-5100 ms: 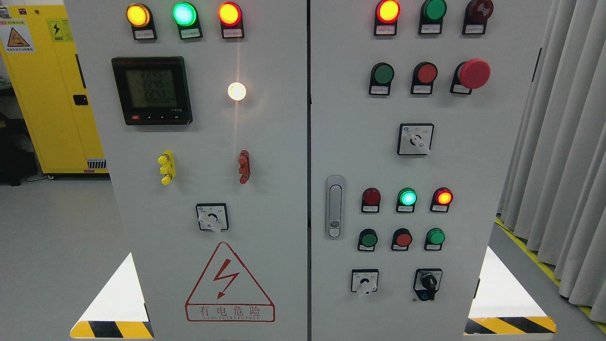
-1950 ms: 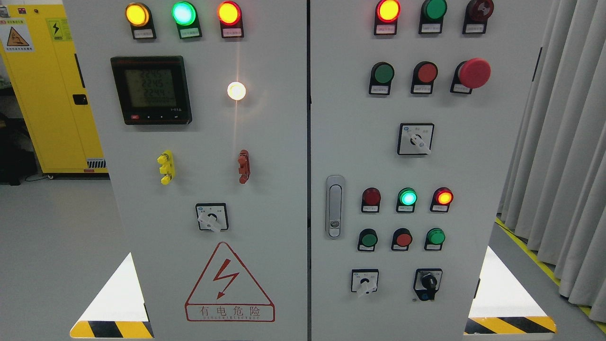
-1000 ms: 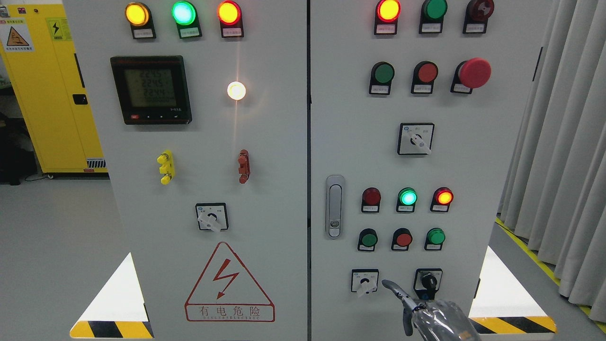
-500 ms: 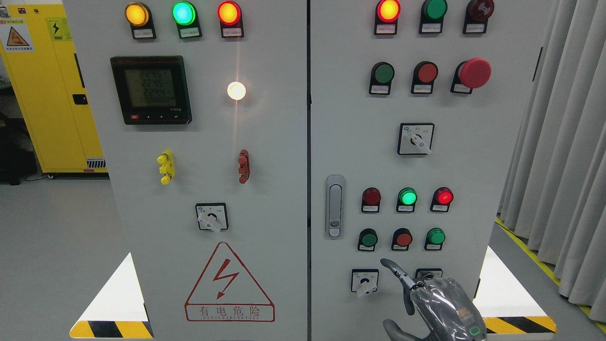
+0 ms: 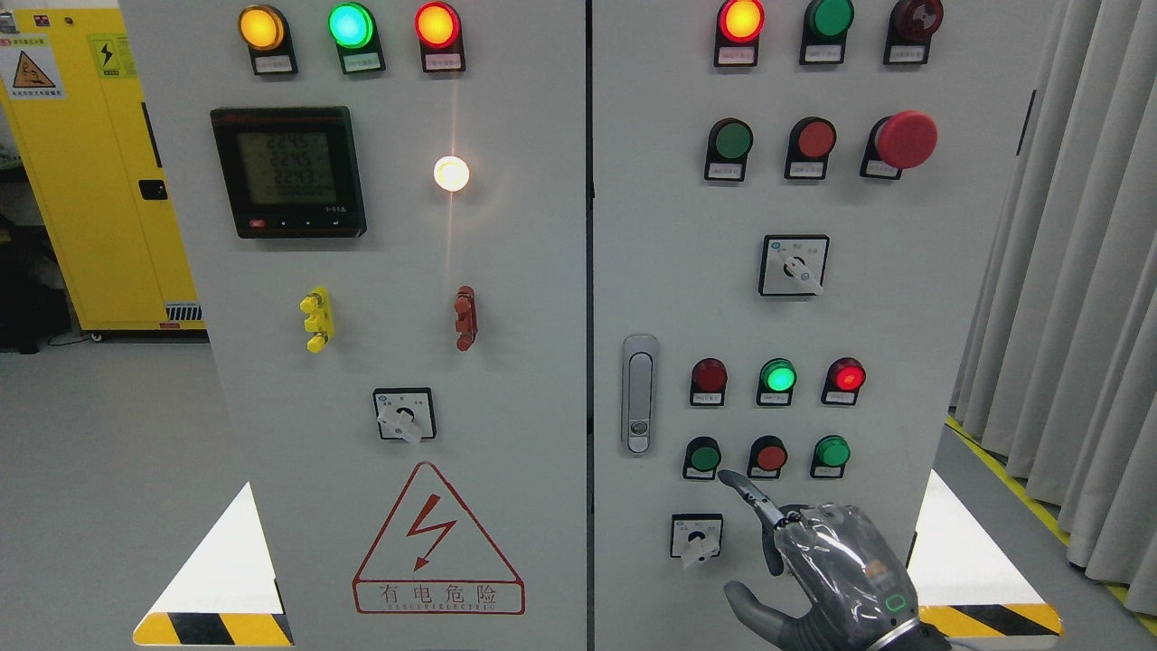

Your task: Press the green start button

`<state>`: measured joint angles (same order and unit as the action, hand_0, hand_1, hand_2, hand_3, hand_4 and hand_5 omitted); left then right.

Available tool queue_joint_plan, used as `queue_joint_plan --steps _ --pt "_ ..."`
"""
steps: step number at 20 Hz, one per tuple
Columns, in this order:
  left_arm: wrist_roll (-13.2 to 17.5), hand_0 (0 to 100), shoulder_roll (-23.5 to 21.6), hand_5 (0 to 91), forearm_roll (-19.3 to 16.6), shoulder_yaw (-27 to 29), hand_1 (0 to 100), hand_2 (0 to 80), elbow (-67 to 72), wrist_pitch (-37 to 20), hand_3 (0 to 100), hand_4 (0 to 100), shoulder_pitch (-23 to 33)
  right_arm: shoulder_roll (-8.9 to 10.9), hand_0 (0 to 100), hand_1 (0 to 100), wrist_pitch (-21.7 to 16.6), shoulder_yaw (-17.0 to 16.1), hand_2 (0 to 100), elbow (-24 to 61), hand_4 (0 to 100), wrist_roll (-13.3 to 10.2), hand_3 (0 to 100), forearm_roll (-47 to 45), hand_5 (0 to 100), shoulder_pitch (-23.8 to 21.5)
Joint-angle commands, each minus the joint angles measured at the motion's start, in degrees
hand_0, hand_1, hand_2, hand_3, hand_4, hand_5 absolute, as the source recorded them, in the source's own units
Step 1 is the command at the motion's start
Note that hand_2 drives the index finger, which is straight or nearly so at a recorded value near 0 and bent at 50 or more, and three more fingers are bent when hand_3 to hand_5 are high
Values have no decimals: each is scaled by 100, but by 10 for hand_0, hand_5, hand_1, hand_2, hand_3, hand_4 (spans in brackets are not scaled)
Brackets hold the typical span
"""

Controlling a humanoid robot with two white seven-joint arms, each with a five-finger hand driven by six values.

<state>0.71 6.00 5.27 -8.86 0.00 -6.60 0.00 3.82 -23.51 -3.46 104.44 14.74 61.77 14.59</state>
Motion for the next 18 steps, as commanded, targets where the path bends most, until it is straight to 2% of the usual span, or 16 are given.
queue_joint_plan --steps 1,18 --pt "-1 120 7 0 0 -1 556 0 -150 1 0 0 -176 5 393 723 4 109 0 -179 821 3 843 11 960 115" --pt "-1 120 7 0 0 -1 556 0 -150 1 0 0 -185 5 406 719 40 118 0 -486 815 -6 843 11 958 326"
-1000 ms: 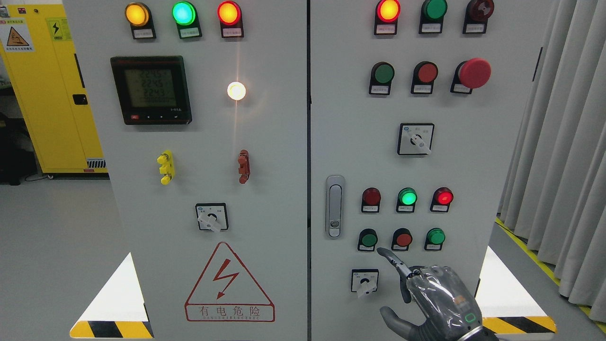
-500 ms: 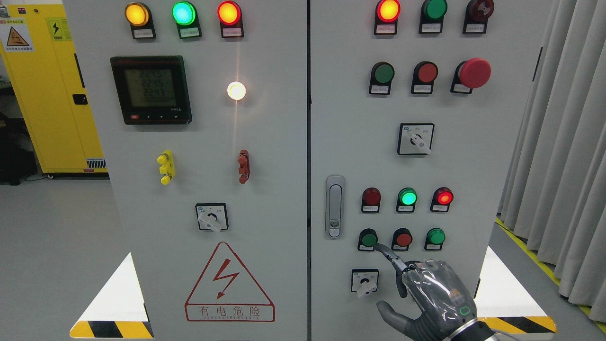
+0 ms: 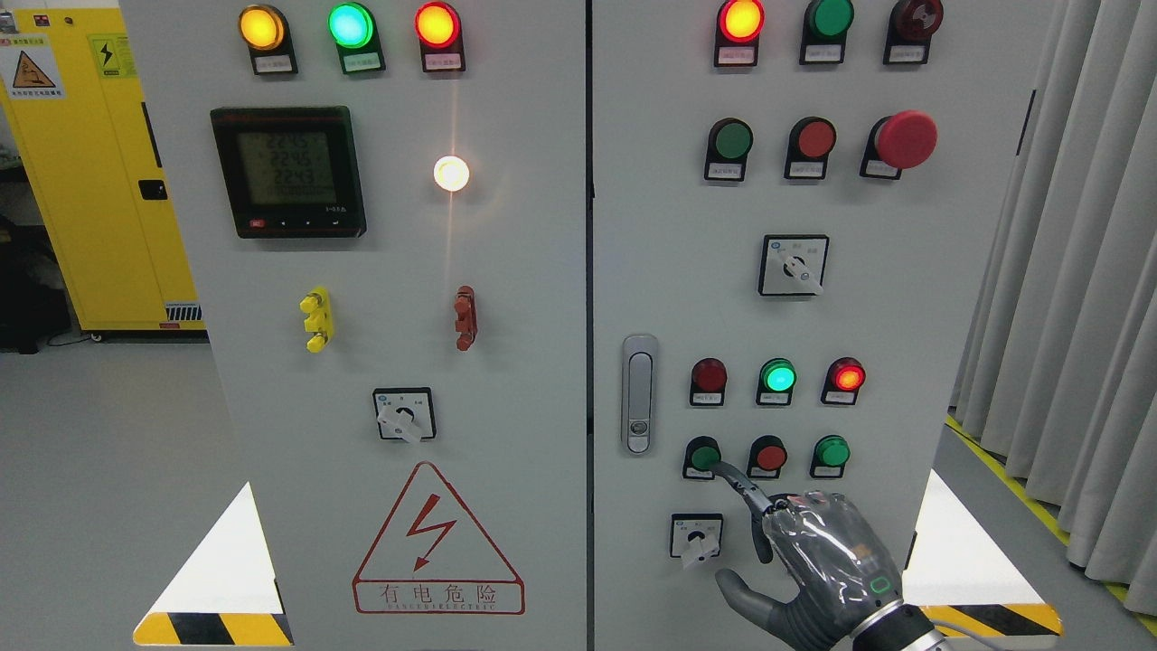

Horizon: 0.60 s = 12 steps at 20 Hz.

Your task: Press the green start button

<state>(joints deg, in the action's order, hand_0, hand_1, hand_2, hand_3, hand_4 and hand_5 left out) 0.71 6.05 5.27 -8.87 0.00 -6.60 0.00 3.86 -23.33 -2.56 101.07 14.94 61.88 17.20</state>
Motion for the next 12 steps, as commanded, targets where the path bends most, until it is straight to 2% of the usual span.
queue_joint_plan --steps 1,12 --pt "-1 120 2 0 0 0 556 0 -150 0 0 0 -185 1 408 719 22 18 0 -175 815 -17 842 0 958 73" --pt "-1 120 2 0 0 0 556 0 -150 0 0 0 -176 1 414 717 30 36 0 -281 818 -26 842 -9 956 90"
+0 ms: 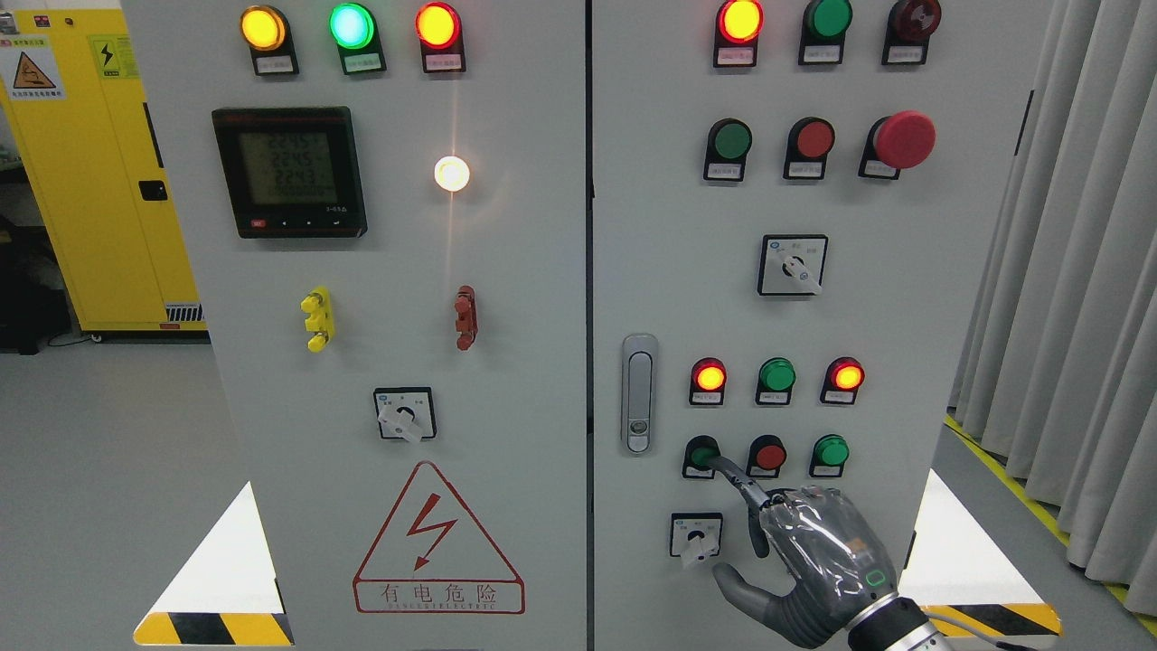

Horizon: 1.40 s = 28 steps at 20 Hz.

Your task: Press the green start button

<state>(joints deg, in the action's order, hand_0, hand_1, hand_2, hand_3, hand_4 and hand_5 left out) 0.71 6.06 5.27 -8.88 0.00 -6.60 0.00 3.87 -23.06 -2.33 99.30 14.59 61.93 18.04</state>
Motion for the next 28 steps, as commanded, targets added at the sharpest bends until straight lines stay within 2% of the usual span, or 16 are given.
queue_joint_plan --steps 1,6,13,16,20,23,24,25,26,27,28 --pt "0 120 0 0 0 0 556 0 -149 0 0 0 -184 -1 415 717 3 13 0 -78 818 0 842 -31 957 -2" --pt "0 120 0 0 0 0 556 0 -149 0 0 0 -185 -18 428 716 -40 -4 0 185 819 -79 844 -154 956 -151" --pt "0 120 0 0 0 0 556 0 -149 0 0 0 -185 -18 473 702 -93 -66 0 590 814 -140 826 -1005 944 -502" --pt "0 120 0 0 0 0 556 0 -149 0 0 0 -185 -18 483 690 -93 -83 4 713 815 -184 804 -1717 914 -818" --pt "0 120 0 0 0 0 556 0 -149 0 0 0 -185 -18 495 662 -93 -92 19 862 807 -184 786 -2745 855 -1556" --pt "0 120 0 0 0 0 556 0 -149 0 0 0 -184 -18 495 654 -111 -92 21 906 802 -184 786 -3404 817 -1759" --pt "0 120 0 0 0 0 556 0 -149 0 0 0 -176 -18 494 654 -137 -83 21 950 799 -176 780 -3676 782 -1777" --pt "0 120 0 0 0 0 556 0 -149 0 0 0 -184 -18 501 651 -181 -31 19 968 729 -167 730 -3957 635 -1786" --pt "0 120 0 0 0 0 556 0 -149 0 0 0 -185 -18 507 649 -198 -4 17 968 685 -149 703 -4230 598 -1786" --pt "0 120 0 0 0 0 556 0 -149 0 0 0 -185 -18 528 639 -199 5 8 968 591 -114 603 -4433 516 -1777" --pt "0 120 0 0 0 0 556 0 -149 0 0 0 -185 -18 543 631 -190 5 0 959 471 -97 463 -4548 408 -1777"
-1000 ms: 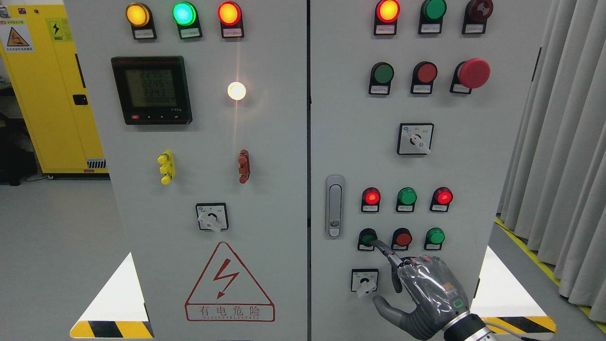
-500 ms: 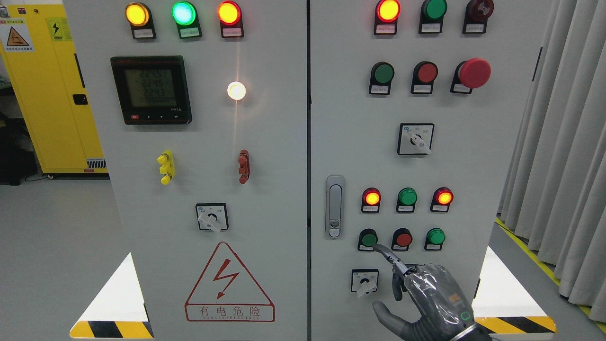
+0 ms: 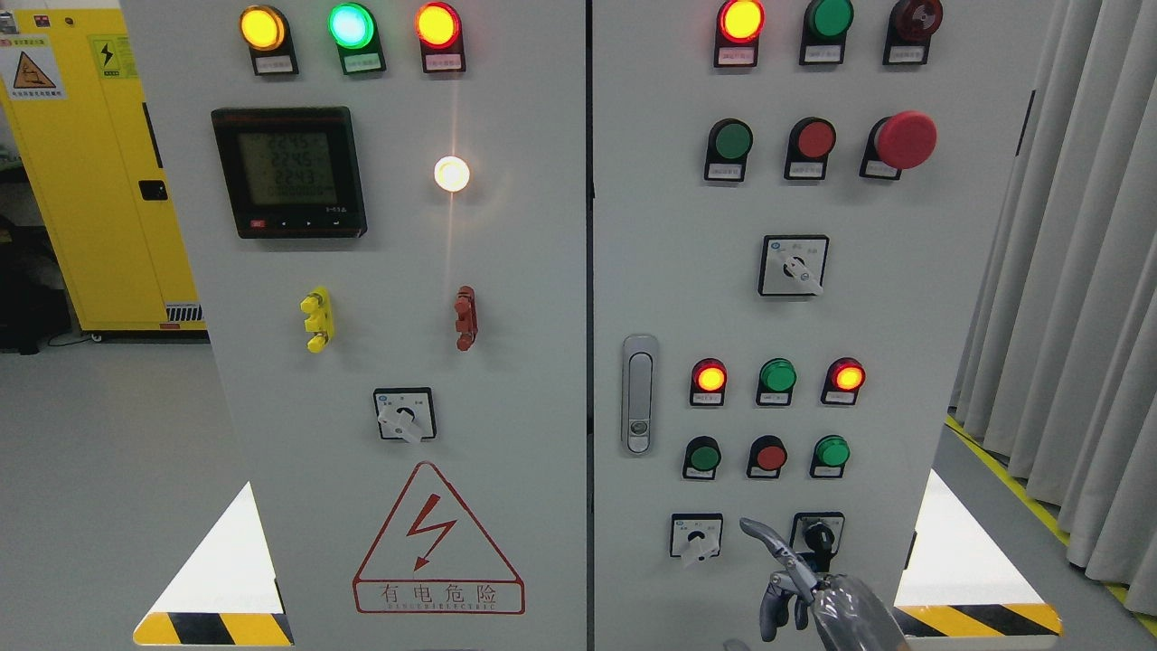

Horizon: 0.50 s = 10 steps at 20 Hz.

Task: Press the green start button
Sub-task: 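Withdraw the right hand downward away from the button panel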

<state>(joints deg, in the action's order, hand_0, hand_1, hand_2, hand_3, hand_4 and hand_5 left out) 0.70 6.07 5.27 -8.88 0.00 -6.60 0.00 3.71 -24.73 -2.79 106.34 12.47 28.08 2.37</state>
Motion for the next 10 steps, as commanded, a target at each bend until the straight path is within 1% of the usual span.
queue_joint_plan --steps 1,2,3,4,5,7,10 --pt "1 120 0 0 0 0 556 0 -150 0 0 0 -184 -2 547 628 -23 50 0 247 451 132 451 -1225 401 -211" --pt "1 120 0 0 0 0 556 0 -150 0 0 0 -176 -2 561 621 -23 59 0 238 303 167 307 -1295 267 -211" --pt "1 120 0 0 0 0 556 0 -150 0 0 0 -184 7 583 611 -23 59 0 238 194 220 194 -1365 160 -211" --pt "1 120 0 0 0 0 556 0 -150 0 0 0 -184 -2 588 609 -23 59 0 230 143 299 141 -1453 104 -211" --pt "1 120 0 0 0 0 556 0 -150 0 0 0 -184 7 602 600 -23 59 0 229 62 404 44 -1506 0 -211" --pt "1 120 0 0 0 0 556 0 -150 0 0 0 -176 7 607 594 -23 50 0 229 63 589 34 -1533 0 -202" --pt "1 120 0 0 -9 0 556 0 -150 0 0 0 -184 7 596 589 -23 50 0 221 50 598 16 -1533 0 -202"
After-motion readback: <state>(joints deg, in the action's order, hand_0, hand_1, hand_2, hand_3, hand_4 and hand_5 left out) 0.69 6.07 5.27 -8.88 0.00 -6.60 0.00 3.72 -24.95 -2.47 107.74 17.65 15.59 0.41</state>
